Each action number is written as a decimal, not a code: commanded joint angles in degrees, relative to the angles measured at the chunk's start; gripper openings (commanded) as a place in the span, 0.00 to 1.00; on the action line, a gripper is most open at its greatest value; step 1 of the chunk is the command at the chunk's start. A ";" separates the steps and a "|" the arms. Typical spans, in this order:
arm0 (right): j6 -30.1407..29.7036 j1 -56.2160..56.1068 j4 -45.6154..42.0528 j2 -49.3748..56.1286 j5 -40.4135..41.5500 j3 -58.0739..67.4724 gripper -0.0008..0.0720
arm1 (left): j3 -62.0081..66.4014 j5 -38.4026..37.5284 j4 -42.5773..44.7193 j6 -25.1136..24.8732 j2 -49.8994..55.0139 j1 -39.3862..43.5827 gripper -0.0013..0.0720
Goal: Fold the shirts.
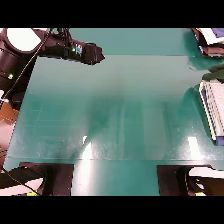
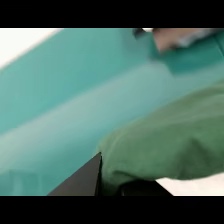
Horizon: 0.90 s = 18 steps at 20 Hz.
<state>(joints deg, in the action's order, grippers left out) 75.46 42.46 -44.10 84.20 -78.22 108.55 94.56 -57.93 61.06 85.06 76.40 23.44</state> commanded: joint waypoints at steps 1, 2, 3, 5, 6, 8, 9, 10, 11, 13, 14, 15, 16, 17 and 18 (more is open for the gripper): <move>1.05 3.58 -7.39 -5.14 -5.29 -6.03 0.04 | 0.00 -1.53 0.04 -0.07 0.02 0.02 0.06; 1.42 5.18 -8.20 -7.41 -5.60 -9.73 0.04 | 0.00 -1.77 0.04 -0.07 0.02 0.04 0.06; 1.49 6.93 -9.09 -9.55 -6.03 -13.51 0.04 | 0.00 -1.77 0.04 -0.22 0.02 0.02 0.06; 1.51 10.08 -12.74 -13.29 -7.41 -20.39 0.04 | 0.00 -1.79 0.04 -1.42 0.02 0.04 0.06; 1.51 11.65 -15.37 -15.28 -8.15 -24.17 0.04 | 0.00 -1.70 0.04 -1.53 0.02 0.02 0.06; 1.51 14.38 -20.13 -19.17 -8.68 -31.56 0.05 | 0.00 -1.79 0.04 -1.53 0.02 0.02 0.06; 1.51 15.87 -22.08 -20.87 -9.01 -34.93 0.18 | 0.00 -1.97 0.04 -1.53 0.02 0.04 0.06; 1.55 17.27 -23.06 -22.18 -9.01 -37.48 0.45 | 0.00 -2.32 0.04 -1.53 0.02 0.02 0.06; 1.70 18.80 -23.17 -23.34 -8.87 -39.60 0.59 | 0.00 -2.62 0.04 -1.55 0.02 0.02 0.06; 2.01 20.98 -22.97 -24.74 -8.55 -41.94 0.64 | 0.00 -3.04 0.04 -1.55 0.02 0.02 0.06; 2.12 21.22 -22.86 -24.94 -8.46 -42.07 0.64 | 0.00 -3.19 0.04 -1.53 0.02 0.02 0.06; 2.14 20.94 -22.58 -24.94 -8.50 -41.46 0.64 | 0.00 -3.23 0.04 -1.53 0.02 0.02 0.06; 2.14 20.11 -21.07 -24.92 -8.09 -40.52 0.64 | 0.00 -3.19 0.04 -1.53 0.02 0.02 0.06; 2.14 18.64 -18.43 -24.92 -7.15 -39.41 0.64 | 0.00 -3.19 0.04 -1.53 0.02 0.02 0.06; 2.12 16.76 -15.45 -24.81 -6.05 -38.12 0.64 | 0.00 -3.10 0.04 -1.53 0.02 0.02 0.06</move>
<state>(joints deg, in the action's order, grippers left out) 77.47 61.14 -64.27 59.99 -85.97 69.43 94.56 -60.88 61.10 83.55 76.40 23.44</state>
